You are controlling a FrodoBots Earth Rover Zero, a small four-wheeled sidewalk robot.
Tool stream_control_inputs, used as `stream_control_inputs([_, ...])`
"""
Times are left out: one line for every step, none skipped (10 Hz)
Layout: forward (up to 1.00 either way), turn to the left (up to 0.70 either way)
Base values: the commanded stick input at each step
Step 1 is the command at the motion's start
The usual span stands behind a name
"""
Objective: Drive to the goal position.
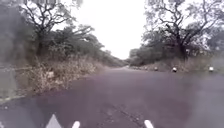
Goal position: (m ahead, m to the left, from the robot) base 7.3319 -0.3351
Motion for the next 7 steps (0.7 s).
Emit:
stream_control_inputs([0.7, 0.0])
stream_control_inputs([0.7, 0.0])
stream_control_inputs([0.7, 0.0])
stream_control_inputs([0.7, 0.0])
stream_control_inputs([0.7, 0.0])
stream_control_inputs([0.7, 0.0])
stream_control_inputs([0.7, 0.0])
